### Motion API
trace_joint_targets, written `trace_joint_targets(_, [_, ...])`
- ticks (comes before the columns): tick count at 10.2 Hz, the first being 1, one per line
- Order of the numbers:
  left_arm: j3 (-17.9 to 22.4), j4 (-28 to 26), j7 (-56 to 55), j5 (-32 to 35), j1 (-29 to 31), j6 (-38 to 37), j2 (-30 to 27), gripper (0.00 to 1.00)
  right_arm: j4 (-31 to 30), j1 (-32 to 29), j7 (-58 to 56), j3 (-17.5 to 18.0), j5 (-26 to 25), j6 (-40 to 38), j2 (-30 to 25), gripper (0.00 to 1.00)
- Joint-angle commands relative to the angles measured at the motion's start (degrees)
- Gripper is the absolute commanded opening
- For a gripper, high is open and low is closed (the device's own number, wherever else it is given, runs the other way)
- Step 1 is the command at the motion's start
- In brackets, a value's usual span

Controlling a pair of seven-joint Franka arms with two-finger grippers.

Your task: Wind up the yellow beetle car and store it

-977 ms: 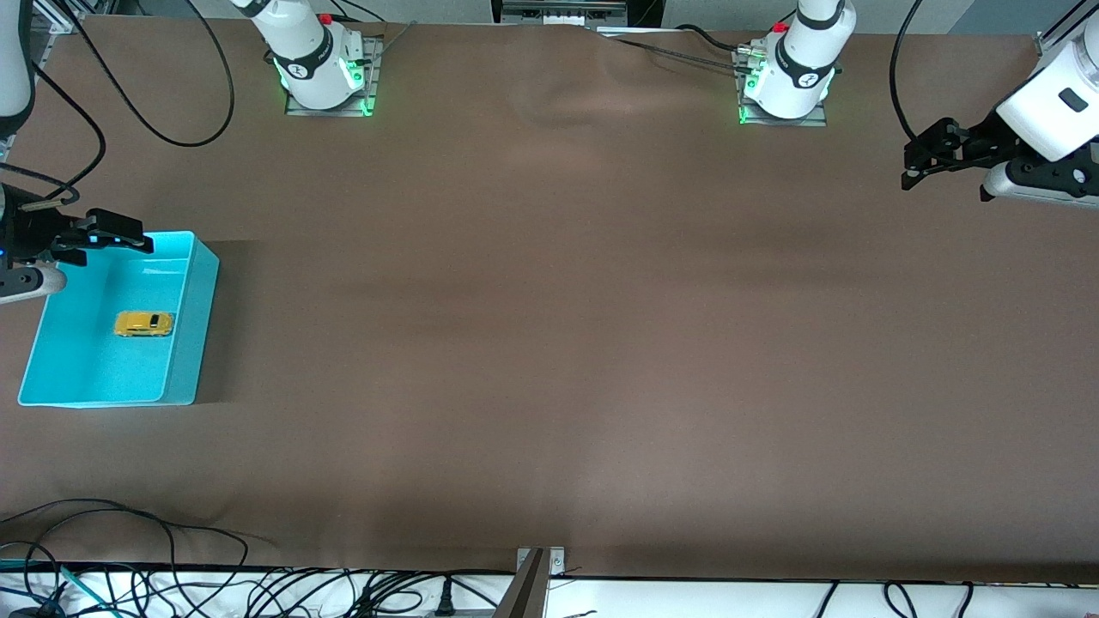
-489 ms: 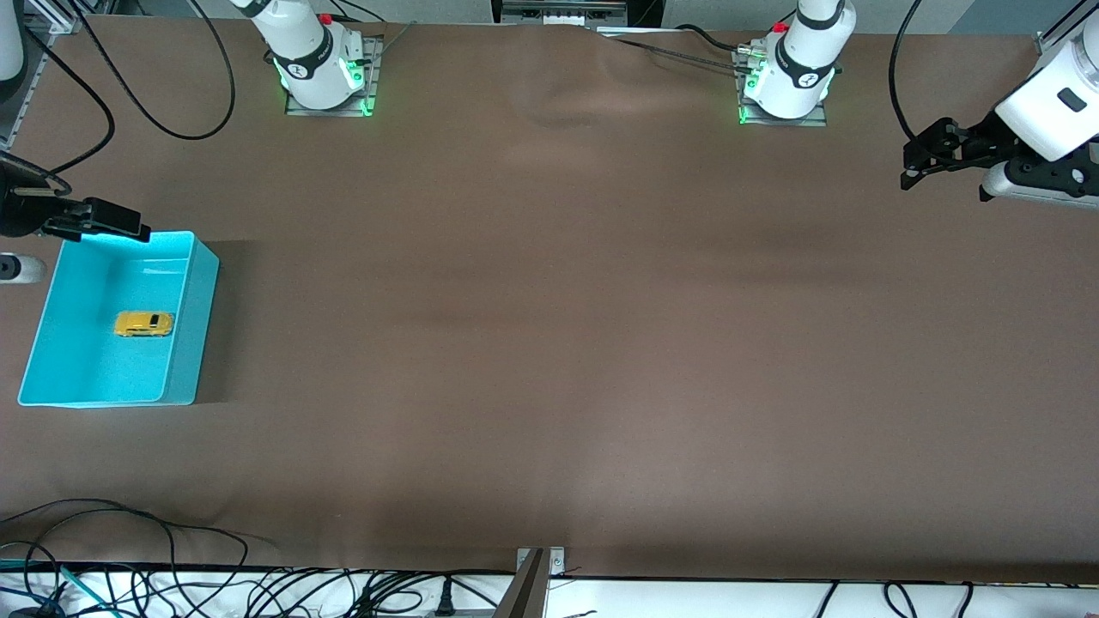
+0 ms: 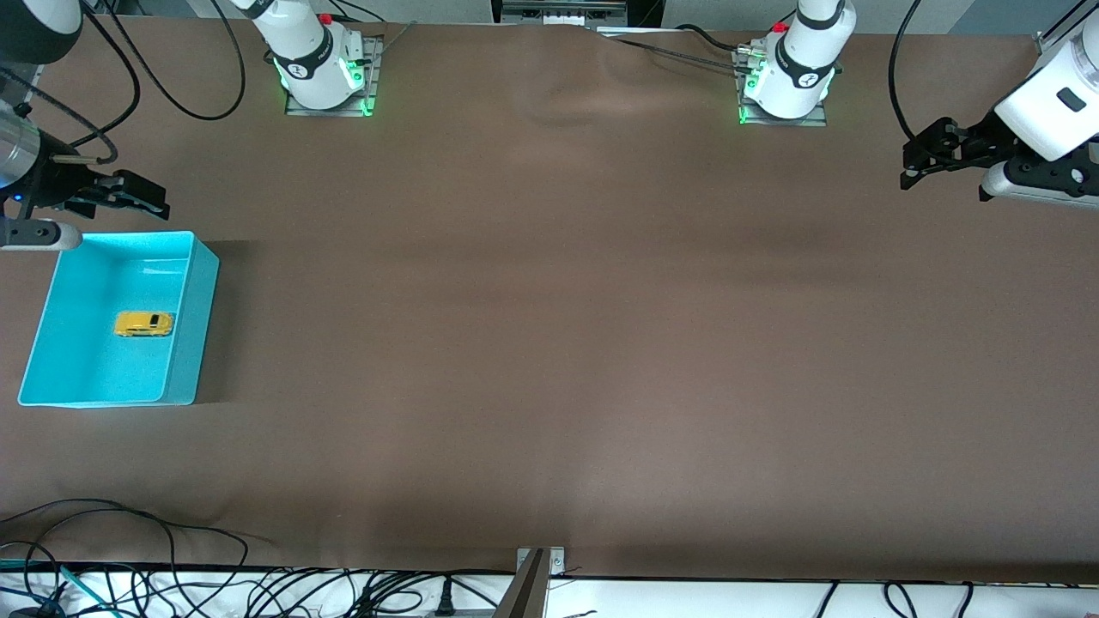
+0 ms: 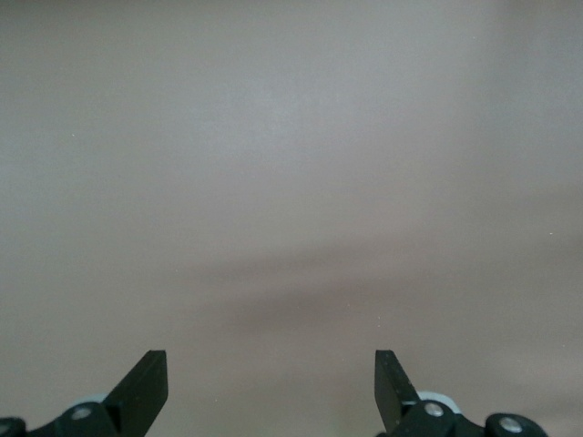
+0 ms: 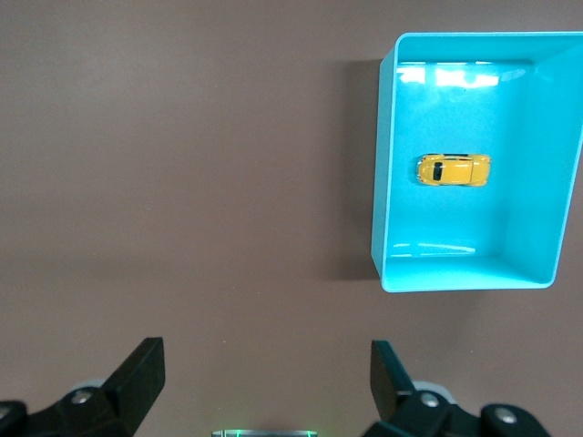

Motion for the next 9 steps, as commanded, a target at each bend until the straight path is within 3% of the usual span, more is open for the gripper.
trace_joint_targets(1, [0.00,1.42,-0.27,-1.17,0.11,-1.39,0.20,1.00,-3.32,-1.70,0.71,2.65,-0.34,2.08,-3.10,1.00])
trace_joint_targets(9, [0.00,1.42,-0.27,-1.17,0.11,-1.39,0.20,1.00,-3.67,-2.05,0.80,0.38,0.10,1.82,-4.42,1.00])
